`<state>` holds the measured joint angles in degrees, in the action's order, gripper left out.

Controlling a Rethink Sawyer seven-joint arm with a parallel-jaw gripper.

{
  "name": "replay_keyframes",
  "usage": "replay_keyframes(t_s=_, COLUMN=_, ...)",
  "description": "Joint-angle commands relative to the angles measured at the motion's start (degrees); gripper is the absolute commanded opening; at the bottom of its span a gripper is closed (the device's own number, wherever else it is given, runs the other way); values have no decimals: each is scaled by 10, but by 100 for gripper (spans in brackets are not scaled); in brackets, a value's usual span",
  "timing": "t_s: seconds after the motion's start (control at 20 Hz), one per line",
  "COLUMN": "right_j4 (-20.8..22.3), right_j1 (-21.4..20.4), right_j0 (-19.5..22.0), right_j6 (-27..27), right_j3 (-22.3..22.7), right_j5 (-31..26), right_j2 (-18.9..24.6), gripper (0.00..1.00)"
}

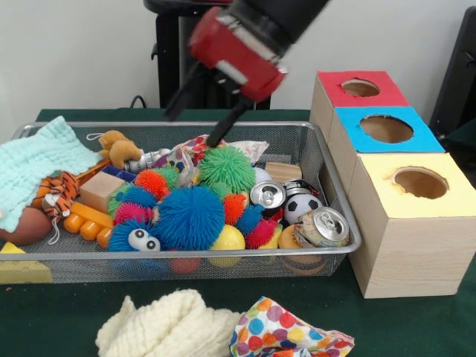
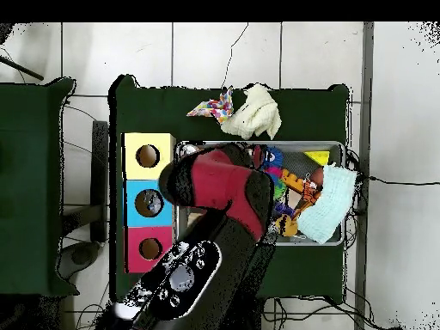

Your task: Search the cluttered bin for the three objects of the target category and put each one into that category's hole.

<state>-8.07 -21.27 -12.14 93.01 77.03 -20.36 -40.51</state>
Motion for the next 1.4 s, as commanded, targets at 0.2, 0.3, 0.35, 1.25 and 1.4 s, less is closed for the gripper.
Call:
replay_keyframes(t_s=0.2, right_j4=82, right_j1=-71, right_j0=255, right_j6=-71, right_j3=106, right_j5=80, right_j2=314, gripper=100)
replay_keyframes(t_s=0.3, right_j4=97, right_j1=-72, right_j0=273, right_j6=-47, right_j3=113, right_j5=92, right_j2=326, gripper=100)
replay_keyframes(t_s=0.35, right_j4=104, right_j1=-73, right_j0=282, right_j6=-34, right_j3=117, right_j5=101, right_j2=331, gripper=100)
replay_keyframes(t_s=1.25, right_j4=132, right_j1=-57, right_j0=230, right_j6=101, right_j3=120, right_j5=154, right_j2=250, gripper=100)
replay_keyframes(t_s=1.4, right_j4=109, right_j1=-52, right_j0=237, right_j6=139, right_j3=142, right_j5=187, right_j2=254, gripper=100)
